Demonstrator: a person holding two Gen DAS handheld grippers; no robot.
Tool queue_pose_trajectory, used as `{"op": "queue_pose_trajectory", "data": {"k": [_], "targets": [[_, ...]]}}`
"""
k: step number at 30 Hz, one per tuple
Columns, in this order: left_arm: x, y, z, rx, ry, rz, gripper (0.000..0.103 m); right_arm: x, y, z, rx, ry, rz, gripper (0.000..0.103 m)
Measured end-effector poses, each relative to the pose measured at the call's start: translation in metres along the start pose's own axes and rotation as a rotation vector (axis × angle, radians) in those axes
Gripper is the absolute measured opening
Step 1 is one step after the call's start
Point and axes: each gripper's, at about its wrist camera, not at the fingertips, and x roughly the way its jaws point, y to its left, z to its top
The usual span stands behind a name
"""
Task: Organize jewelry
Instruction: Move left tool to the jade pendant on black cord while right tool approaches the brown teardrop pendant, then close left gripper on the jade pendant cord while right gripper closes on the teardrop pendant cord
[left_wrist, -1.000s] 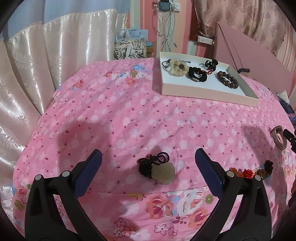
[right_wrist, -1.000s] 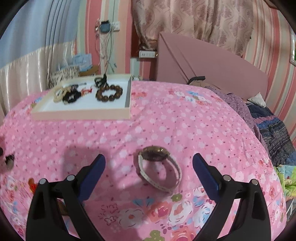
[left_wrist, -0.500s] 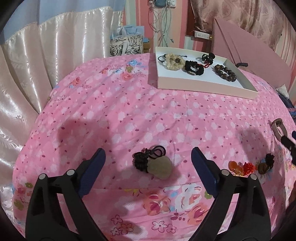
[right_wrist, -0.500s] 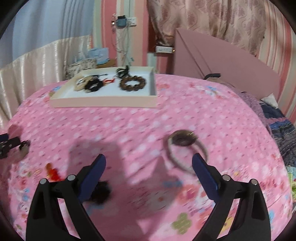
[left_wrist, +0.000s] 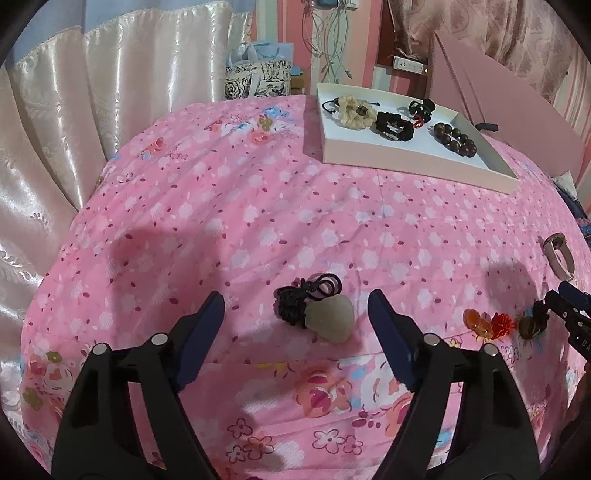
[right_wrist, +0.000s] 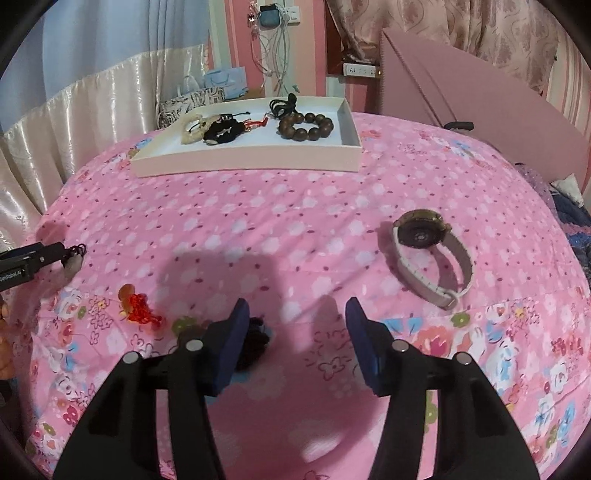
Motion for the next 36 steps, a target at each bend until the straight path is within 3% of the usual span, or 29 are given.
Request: {"op": "queue_pose_trajectory", "data": {"k": [7, 15, 21, 25, 31, 36], "targets": [[0.006, -0.005, -0.002, 0.026, 0.023, 0.006, 0.075, -0.003, 0.002, 0.002, 0.003, -0.024, 0.025, 0.054], [0.024, -0.004, -0.001, 0.008, 0.087, -0.02, 0.062, 0.006, 0.013, -0.003, -0.051, 0.028, 0.023, 0.054], [0.026, 0.001, 0.001, -0.024, 0.097, -0.052, 0.062, 0.01, 0.015, -0.003, -0.051, 0.048, 0.064, 0.038], [0.029, 0.007, 0.004, -0.061, 0.107, -0.084, 0.062, 0.011, 0.016, -0.004, -0.04, 0.059, 0.116, 0.021], [0.032, 0.013, 0.006, -0.094, 0.113, -0.102, 0.061, 0.012, 0.014, -0.004, -0.023, 0.057, 0.133, 0.021], [0.036, 0.017, 0.011, -0.111, 0.116, -0.108, 0.049, 0.013, 0.014, -0.003, -0.029, 0.055, 0.132, 0.02]]}}
